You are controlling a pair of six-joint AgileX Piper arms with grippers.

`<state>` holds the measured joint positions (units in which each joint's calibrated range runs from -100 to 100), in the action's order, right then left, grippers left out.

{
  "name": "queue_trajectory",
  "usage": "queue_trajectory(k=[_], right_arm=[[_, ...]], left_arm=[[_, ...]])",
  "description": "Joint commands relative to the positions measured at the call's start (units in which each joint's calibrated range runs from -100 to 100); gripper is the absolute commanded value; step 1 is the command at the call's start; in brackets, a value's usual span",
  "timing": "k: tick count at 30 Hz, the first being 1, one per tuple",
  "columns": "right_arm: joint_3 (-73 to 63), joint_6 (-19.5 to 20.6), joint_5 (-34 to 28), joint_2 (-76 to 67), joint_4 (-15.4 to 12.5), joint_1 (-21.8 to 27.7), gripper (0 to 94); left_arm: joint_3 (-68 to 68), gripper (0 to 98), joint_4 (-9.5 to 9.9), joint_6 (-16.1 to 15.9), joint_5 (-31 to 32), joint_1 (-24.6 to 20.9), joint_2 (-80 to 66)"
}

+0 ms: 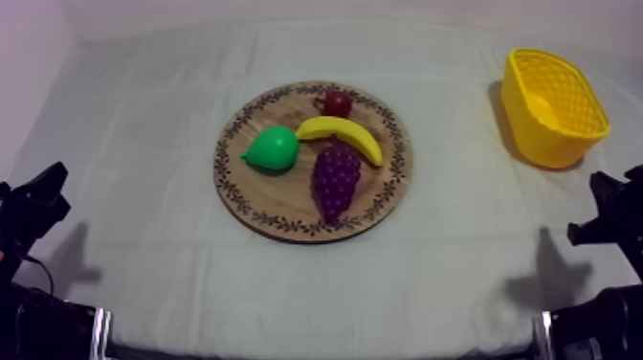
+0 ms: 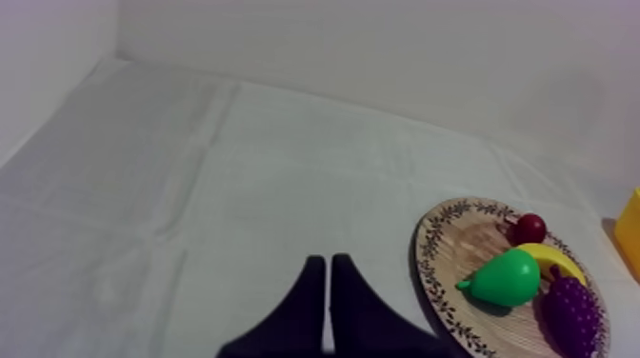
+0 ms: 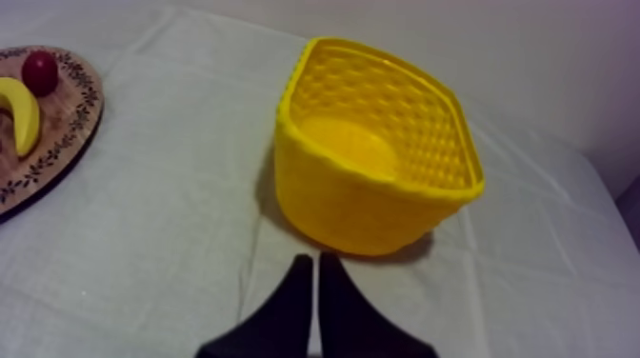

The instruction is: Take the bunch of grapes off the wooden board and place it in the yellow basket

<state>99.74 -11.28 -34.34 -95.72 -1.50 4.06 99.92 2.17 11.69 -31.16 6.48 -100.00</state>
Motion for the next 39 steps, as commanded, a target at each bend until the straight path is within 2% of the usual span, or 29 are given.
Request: queue_trajectory(k=[1, 25, 33, 39], right_arm=[[0.0, 2.0, 0.0, 0.0, 0.0, 0.0, 0.4], [-0.3, 0.1, 0.8, 0.1, 0.6, -0.4, 0.5], [-7.9, 1.2, 1.0, 8.5, 3.0, -4.1, 0.5], [-20.7, 2.0, -1.0, 20.9, 5.2, -9.5, 0.7]], left_arm=[[0.0, 0.1, 0.00, 0.0, 0.0, 0.0, 0.0], [0.0, 0.1, 0.00, 0.0, 0.0, 0.0, 0.0], [0.0, 0.1, 0.00, 0.0, 0.0, 0.0, 0.0], [0.0, 0.1, 0.00, 0.0, 0.0, 0.0, 0.0]])
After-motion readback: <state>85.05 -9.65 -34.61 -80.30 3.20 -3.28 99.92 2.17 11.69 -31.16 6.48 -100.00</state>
